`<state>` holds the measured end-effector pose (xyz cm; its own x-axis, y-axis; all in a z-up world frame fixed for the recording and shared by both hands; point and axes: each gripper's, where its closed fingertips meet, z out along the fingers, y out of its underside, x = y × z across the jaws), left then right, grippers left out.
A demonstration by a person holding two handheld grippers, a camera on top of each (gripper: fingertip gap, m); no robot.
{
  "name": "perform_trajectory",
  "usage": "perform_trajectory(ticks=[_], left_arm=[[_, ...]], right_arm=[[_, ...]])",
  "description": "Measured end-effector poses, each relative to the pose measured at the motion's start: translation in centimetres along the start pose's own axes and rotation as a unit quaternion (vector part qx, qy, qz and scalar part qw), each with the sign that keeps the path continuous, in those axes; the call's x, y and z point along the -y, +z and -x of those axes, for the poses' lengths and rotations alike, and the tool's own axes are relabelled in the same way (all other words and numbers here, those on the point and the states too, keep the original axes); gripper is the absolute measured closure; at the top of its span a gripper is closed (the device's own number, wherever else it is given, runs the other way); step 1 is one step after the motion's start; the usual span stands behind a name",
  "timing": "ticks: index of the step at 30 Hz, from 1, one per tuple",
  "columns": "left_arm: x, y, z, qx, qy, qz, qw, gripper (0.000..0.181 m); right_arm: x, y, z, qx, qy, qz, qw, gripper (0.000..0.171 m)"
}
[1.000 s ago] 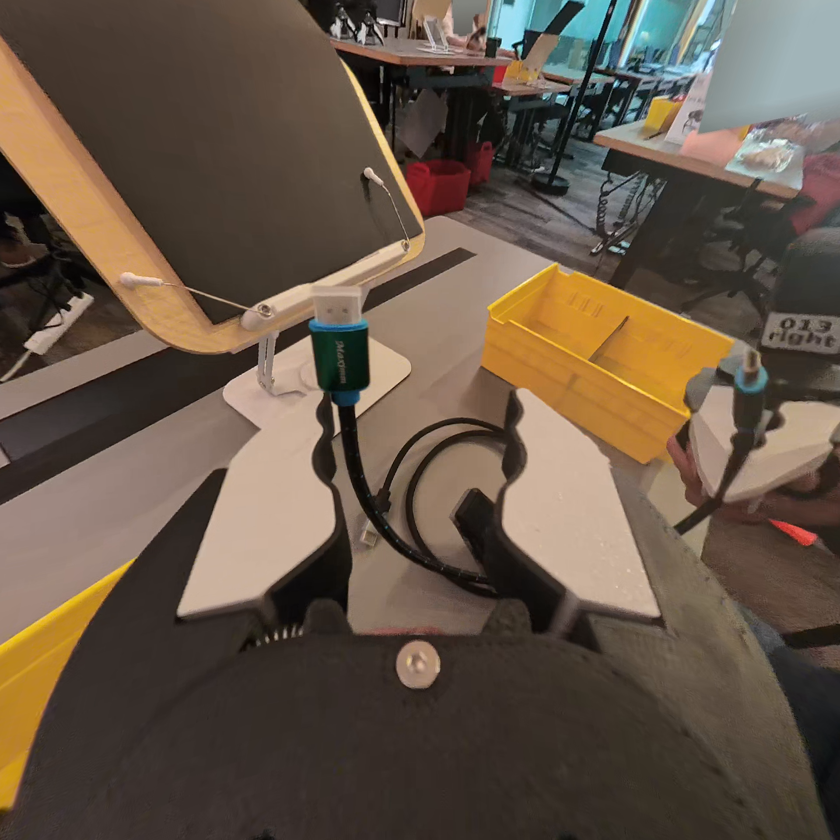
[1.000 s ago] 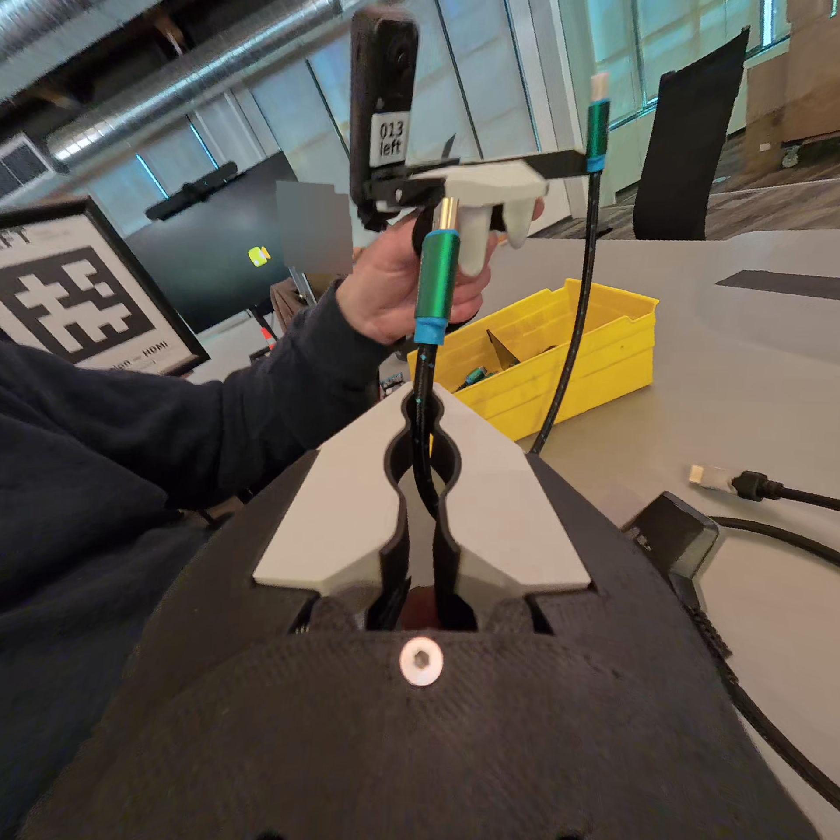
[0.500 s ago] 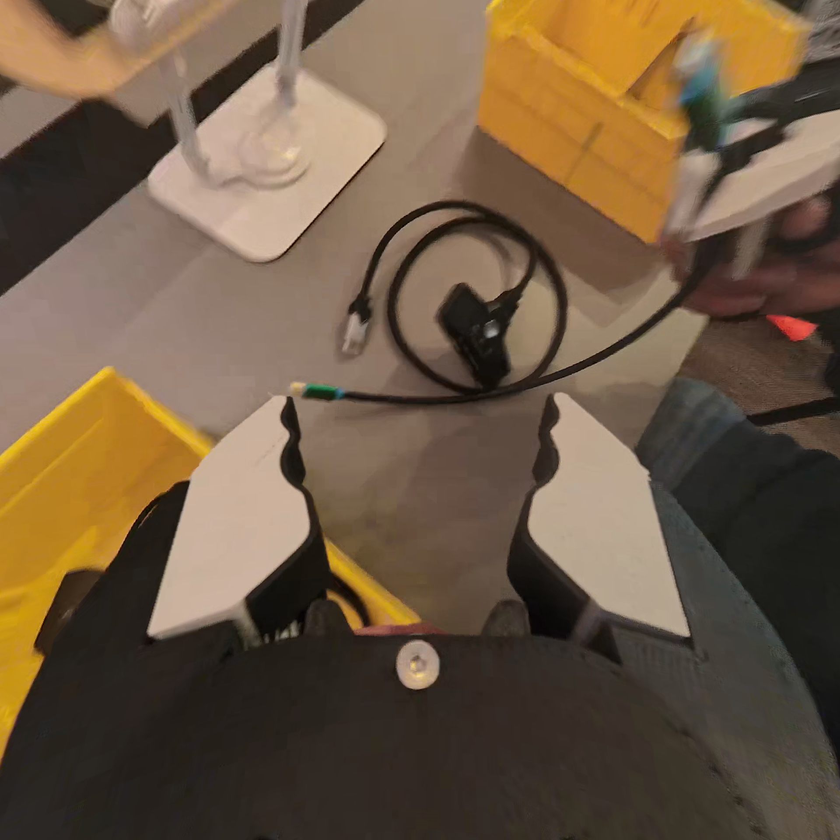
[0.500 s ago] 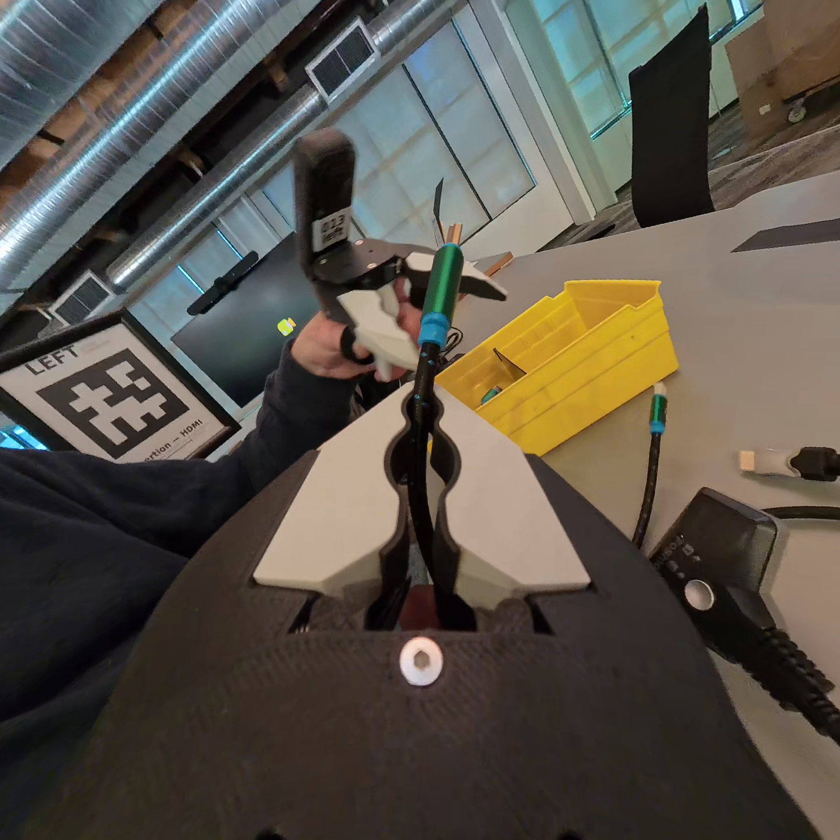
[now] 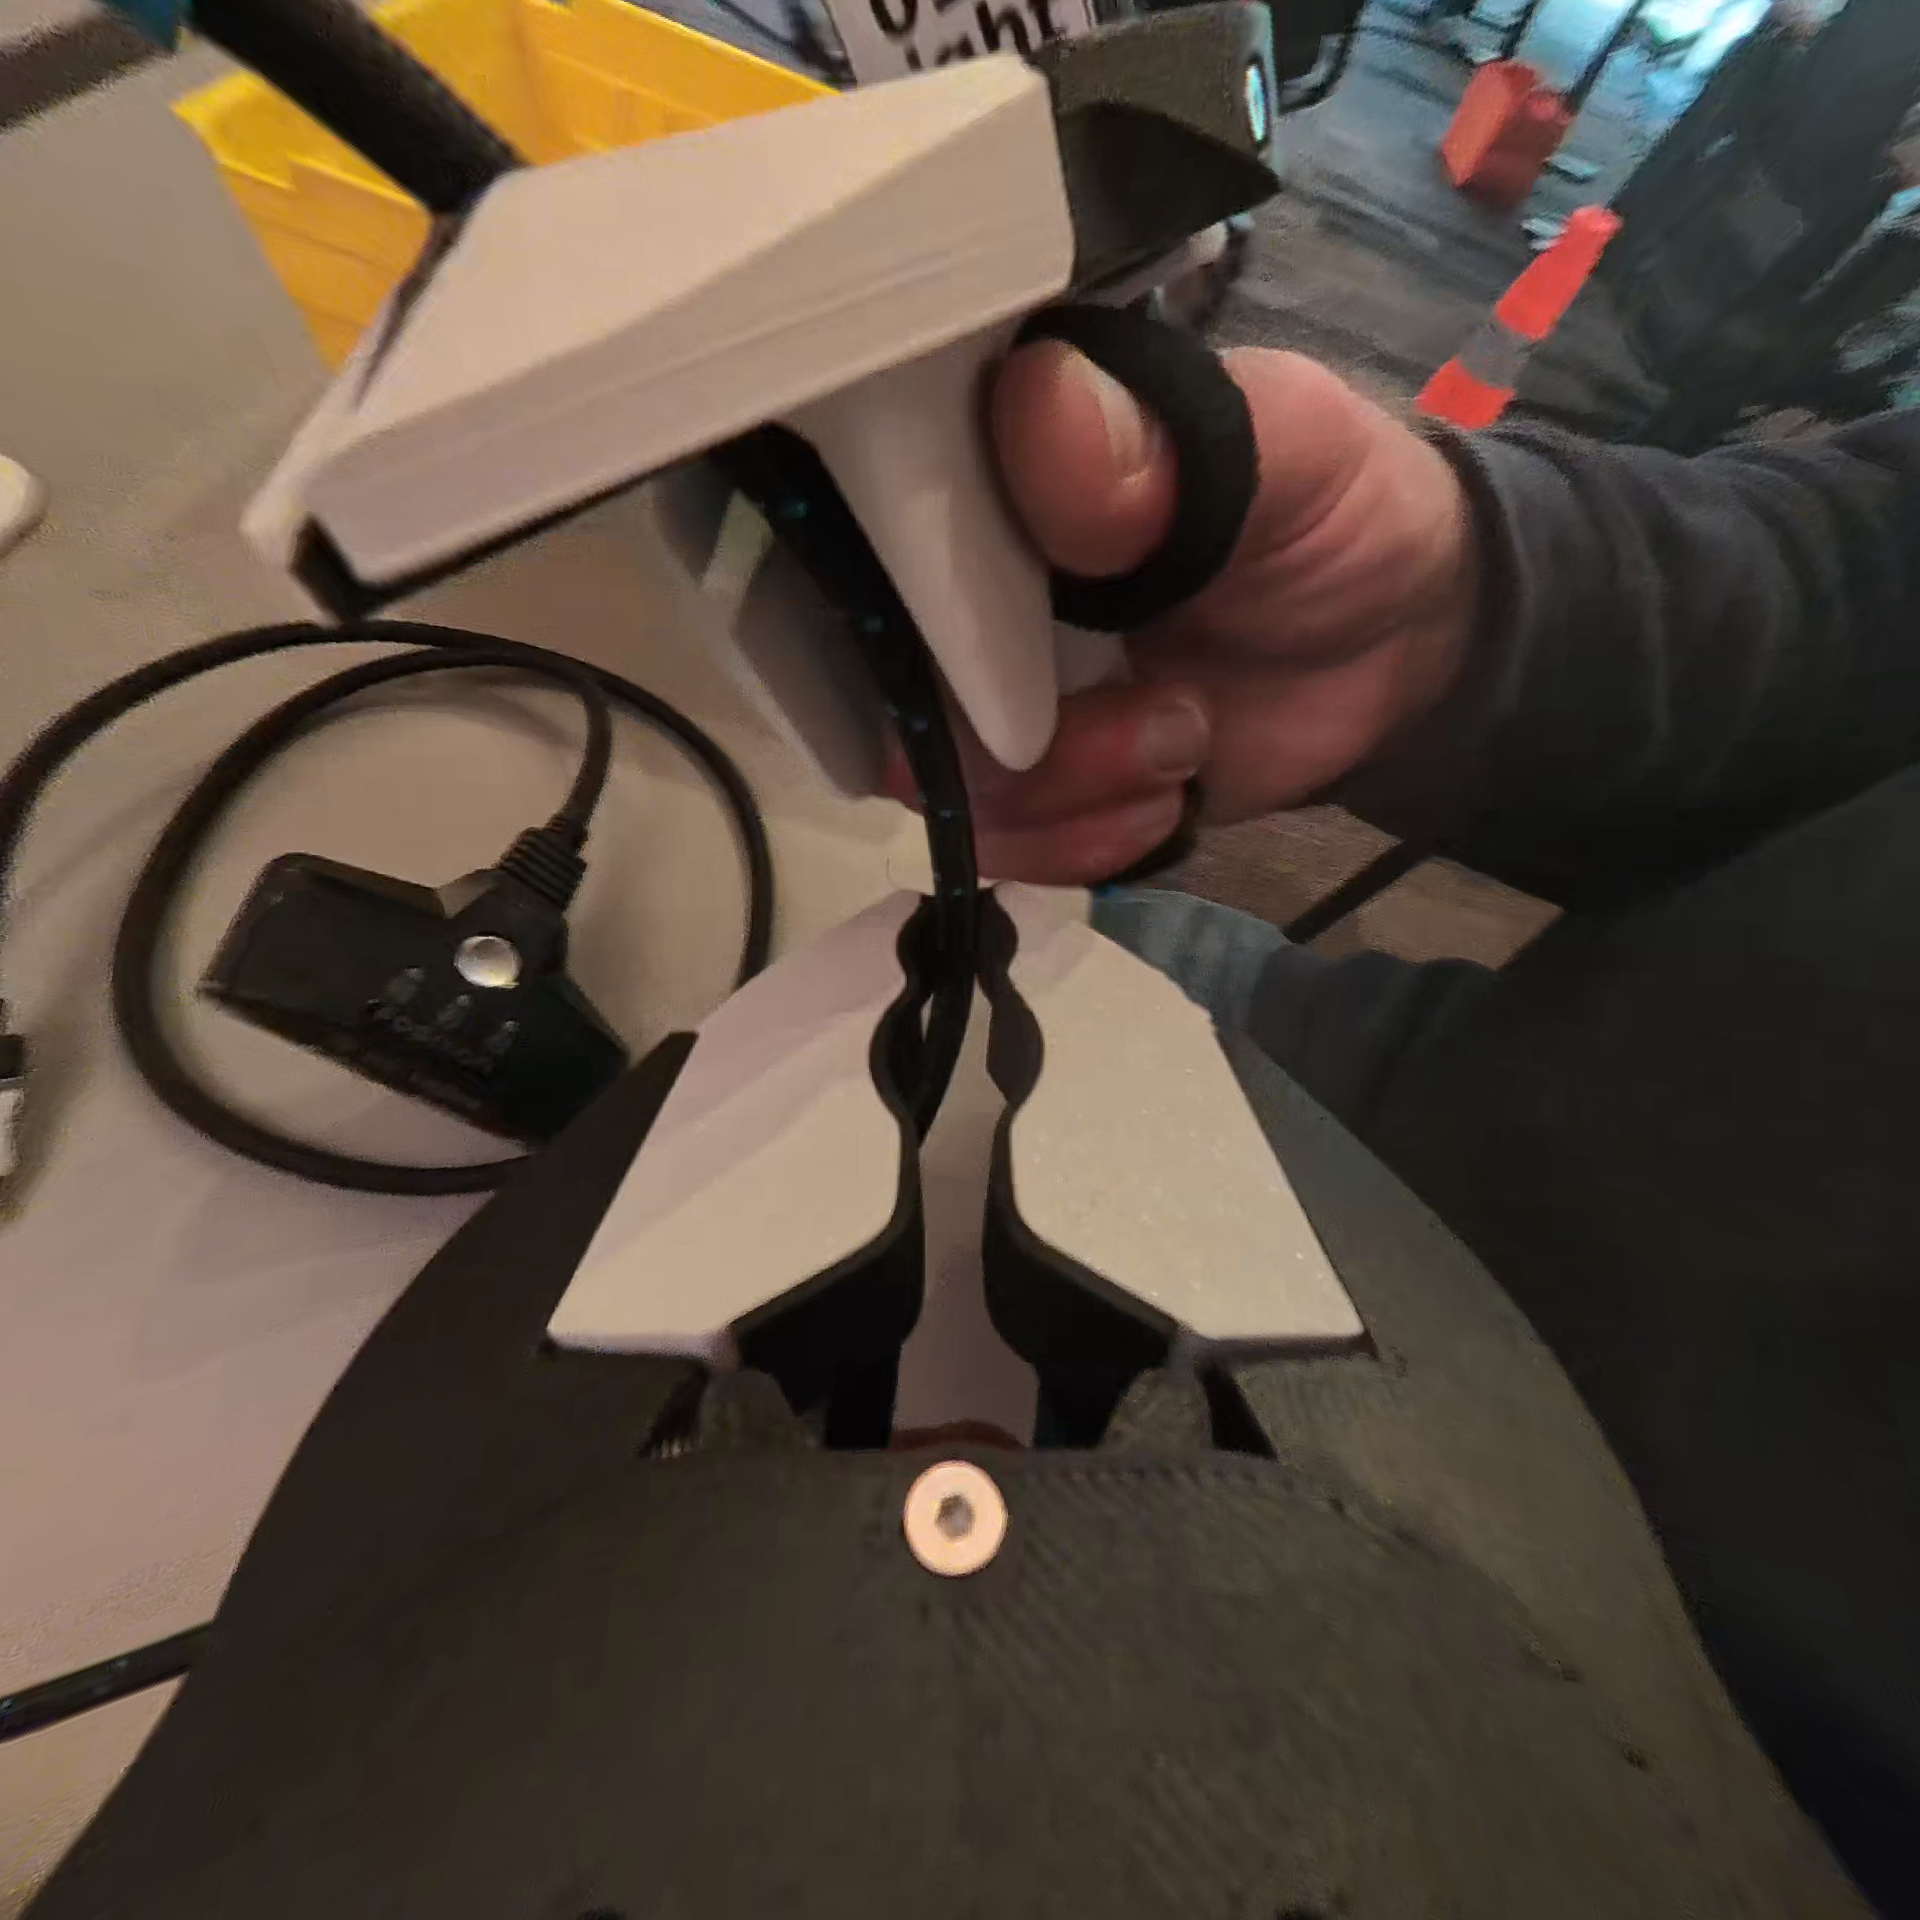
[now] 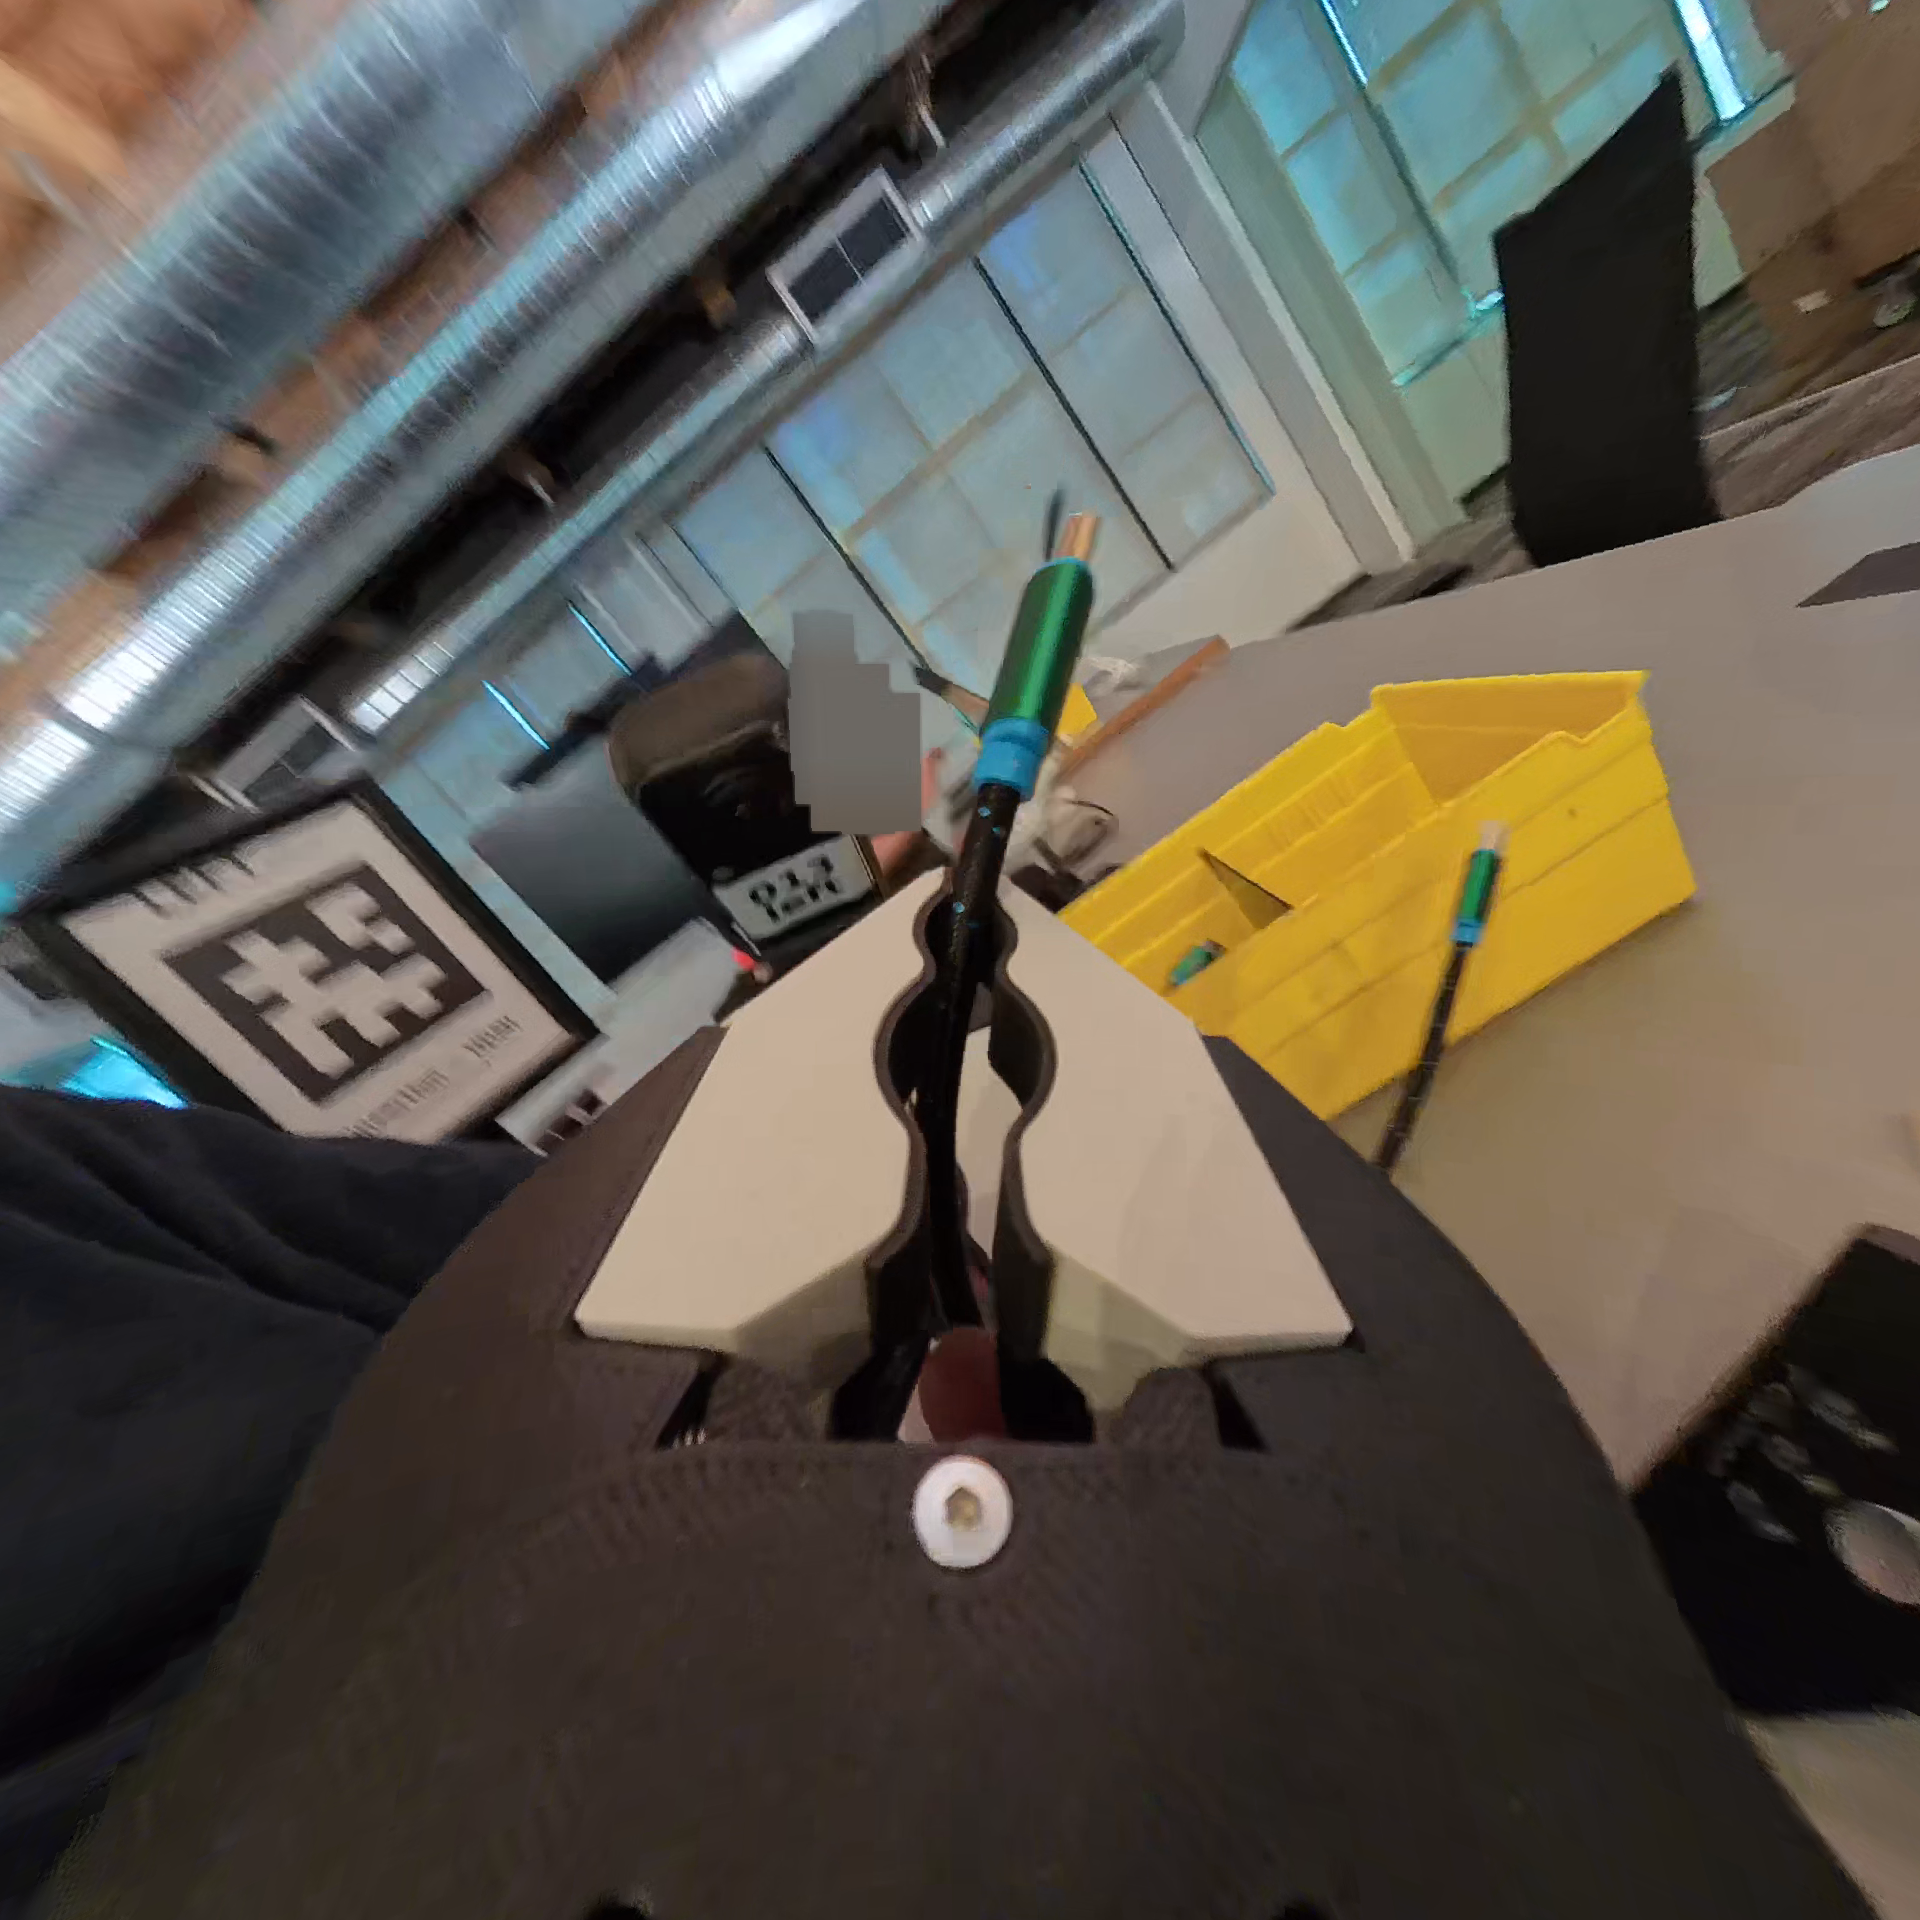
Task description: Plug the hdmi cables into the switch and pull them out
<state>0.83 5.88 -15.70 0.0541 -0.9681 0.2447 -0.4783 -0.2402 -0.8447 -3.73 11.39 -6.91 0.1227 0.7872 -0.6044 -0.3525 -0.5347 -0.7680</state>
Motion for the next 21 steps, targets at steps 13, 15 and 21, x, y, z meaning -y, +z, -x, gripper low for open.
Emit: perform_trajectory(ticks=[13,15,21], left_arm=[[0.4,-5.4,-1.0,-0.048,0.061,0.045,0.996,0.175],[0.6,-6.5,-1.6,-0.078,0.076,0.046,0.993,0.175],[0.1,-8.6,-3.7,-0.18,0.121,0.054,0.975,0.175]], right_arm=[[0.9,-3.5,0.4,0.043,-0.03,0.029,0.998,0.137],[1.7,-4.2,0.6,0.063,-0.032,0.017,0.997,0.13],[1.7,-4.0,2.3,0.14,-0.043,0.041,0.988,0.121]])
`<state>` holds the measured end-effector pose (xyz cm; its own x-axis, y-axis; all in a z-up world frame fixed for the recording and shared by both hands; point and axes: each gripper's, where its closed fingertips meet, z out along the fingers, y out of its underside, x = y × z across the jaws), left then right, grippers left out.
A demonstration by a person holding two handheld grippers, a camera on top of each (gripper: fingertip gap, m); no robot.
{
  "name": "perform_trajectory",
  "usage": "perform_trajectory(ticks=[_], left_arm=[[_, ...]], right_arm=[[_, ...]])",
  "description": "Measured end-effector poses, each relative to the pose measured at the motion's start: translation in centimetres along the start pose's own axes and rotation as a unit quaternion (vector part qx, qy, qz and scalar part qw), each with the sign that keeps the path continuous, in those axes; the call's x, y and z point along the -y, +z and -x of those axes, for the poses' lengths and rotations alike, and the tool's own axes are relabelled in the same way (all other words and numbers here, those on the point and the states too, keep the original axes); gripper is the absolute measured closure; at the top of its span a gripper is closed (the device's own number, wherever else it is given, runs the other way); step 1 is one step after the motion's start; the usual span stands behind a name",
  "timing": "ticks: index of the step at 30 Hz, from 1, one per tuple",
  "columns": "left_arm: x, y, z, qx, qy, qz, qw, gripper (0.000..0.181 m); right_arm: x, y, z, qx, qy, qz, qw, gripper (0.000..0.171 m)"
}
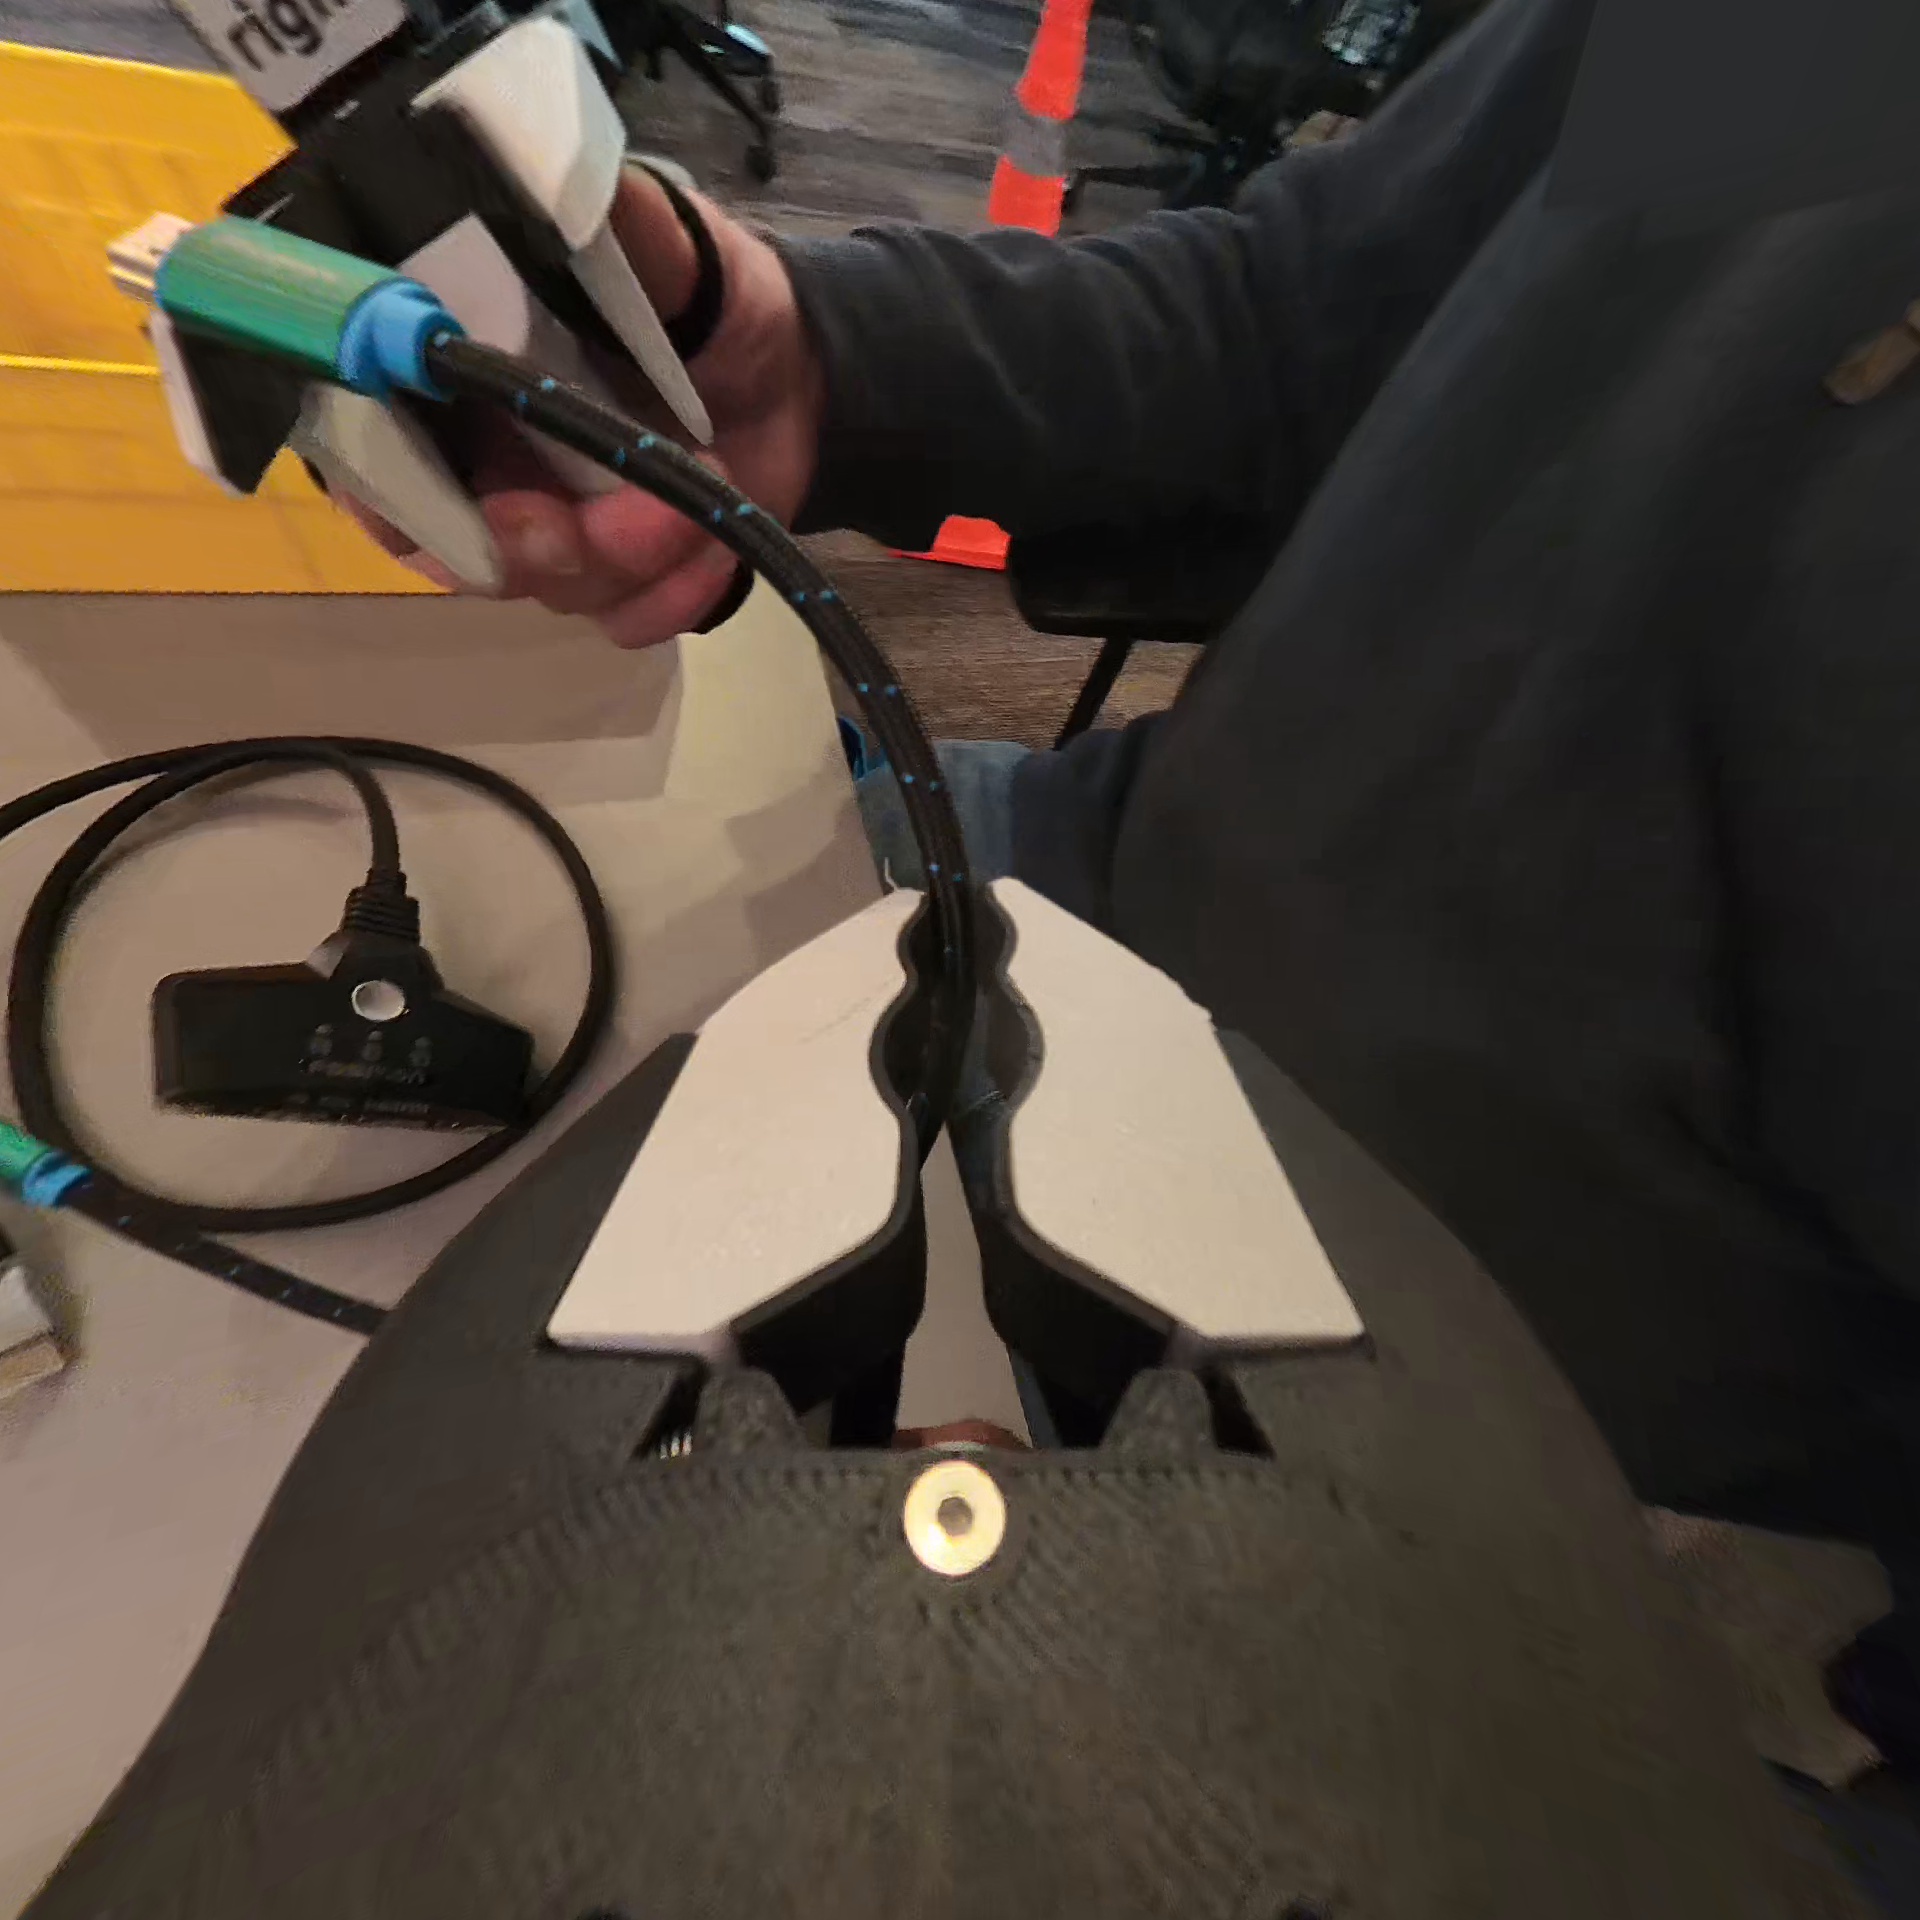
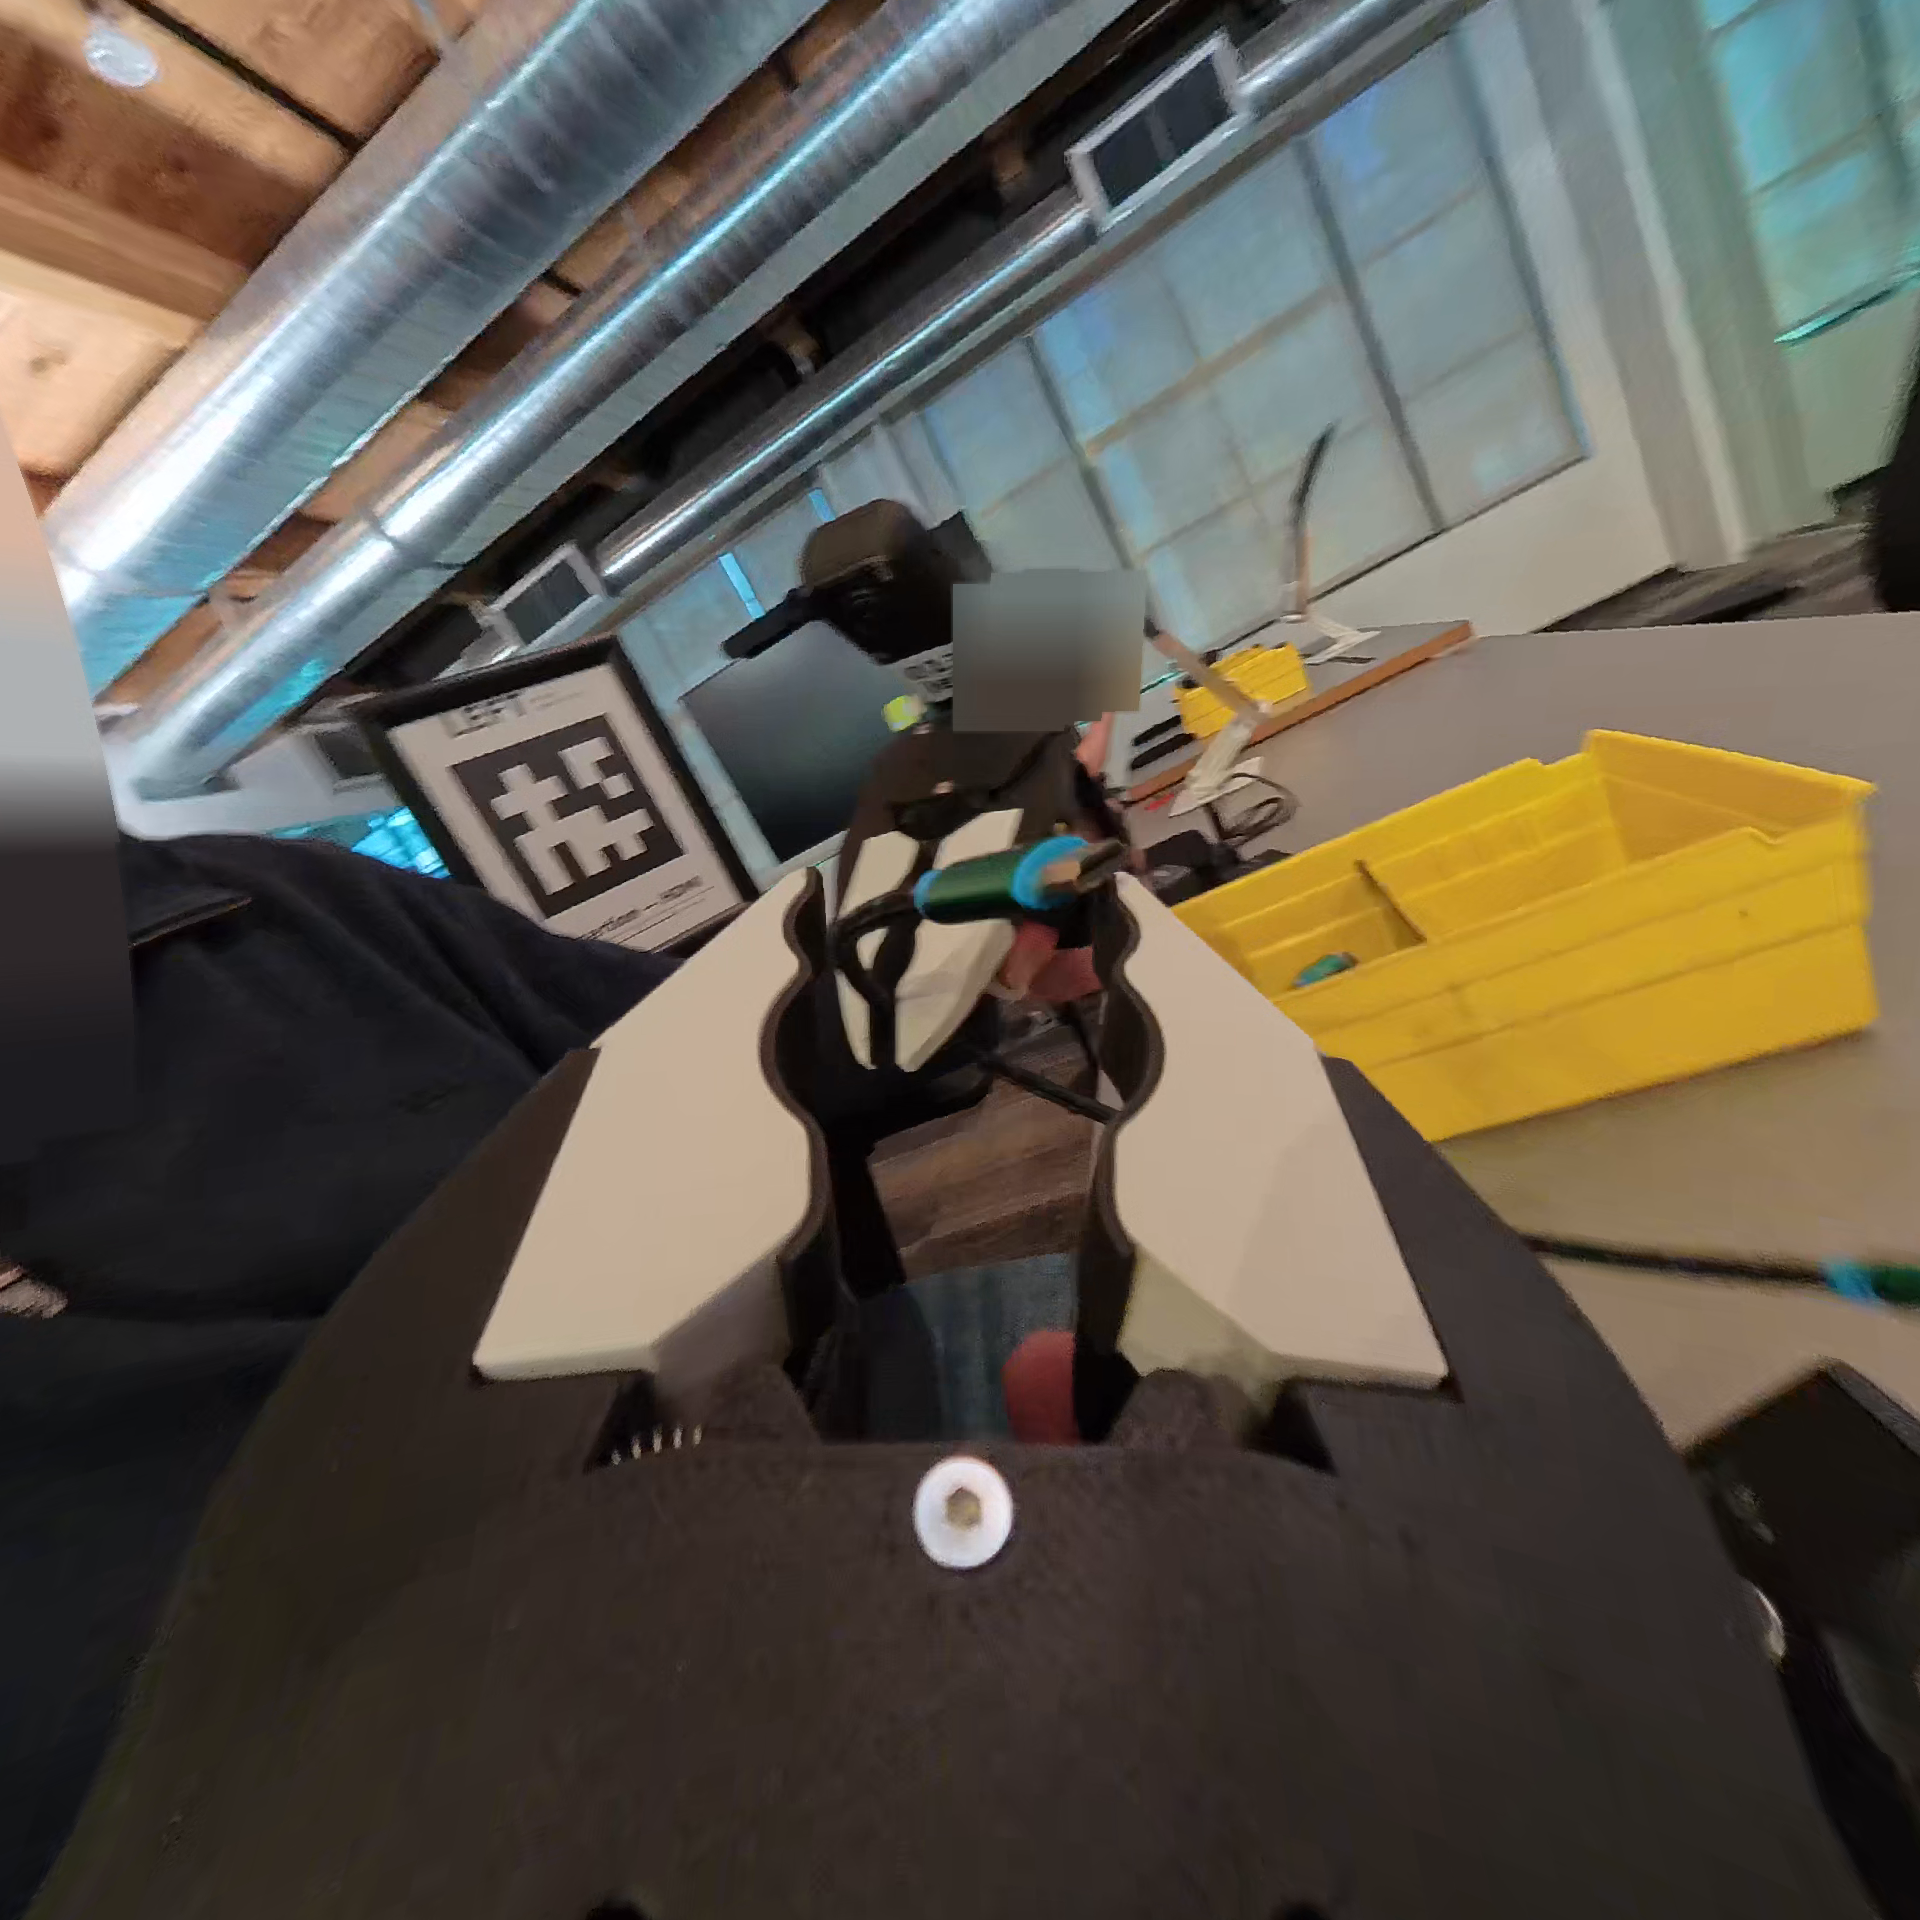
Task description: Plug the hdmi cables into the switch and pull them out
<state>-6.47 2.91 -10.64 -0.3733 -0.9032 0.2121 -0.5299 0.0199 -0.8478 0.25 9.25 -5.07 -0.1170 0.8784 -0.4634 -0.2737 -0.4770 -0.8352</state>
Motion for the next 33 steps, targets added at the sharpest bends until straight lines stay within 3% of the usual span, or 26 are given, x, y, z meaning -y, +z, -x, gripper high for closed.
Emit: perform_trajectory(ticks=[3,5,11,18,22,24,27,30,33], left_arm=[[-0.3,-0.3,-0.7,-0.042,0.002,0.0,0.999,0.175],[-0.4,-0.7,-1.2,-0.076,-0.005,-0.001,0.997,0.175],[-1.1,-1.6,-1.1,-0.093,-0.007,0.014,0.996,0.174],[-1.4,-2.4,1.5,-0.024,-0.024,-0.014,0.999,0.172],[-0.6,-2.7,2.9,0.048,-0.024,-0.04,0.998,0.149],[0.0,-3.7,4.4,0.124,-0.03,-0.053,0.99,0.13],[2.0,-5.3,3.6,0.199,-0.007,-0.093,0.976,0.127],[3.0,-3.1,-0.7,0.171,0.011,-0.105,0.98,0.144],[2.4,1.8,-2.0,0.155,-0.02,-0.117,0.981,0.13]], right_arm=[[0.0,0.7,1.0,0.05,0.0,0.004,0.999,0.125],[-0.1,0.7,1.7,0.083,-0.003,0.006,0.997,0.147],[-0.7,1.2,2.5,0.099,-0.027,0.036,0.994,0.154],[-0.2,1.5,1.4,0.052,-0.044,0.012,0.998,0.156],[0.0,1.7,0.1,0.019,-0.041,-0.007,0.999,0.157],[0.4,1.5,-0.7,0.004,-0.038,-0.025,0.999,0.157],[1.1,1.2,-1.8,-0.023,-0.039,-0.048,0.998,0.157],[1.4,1.3,-2.2,-0.033,-0.042,-0.056,0.997,0.157],[1.5,1.7,-2.0,-0.029,-0.042,-0.062,0.997,0.157]])
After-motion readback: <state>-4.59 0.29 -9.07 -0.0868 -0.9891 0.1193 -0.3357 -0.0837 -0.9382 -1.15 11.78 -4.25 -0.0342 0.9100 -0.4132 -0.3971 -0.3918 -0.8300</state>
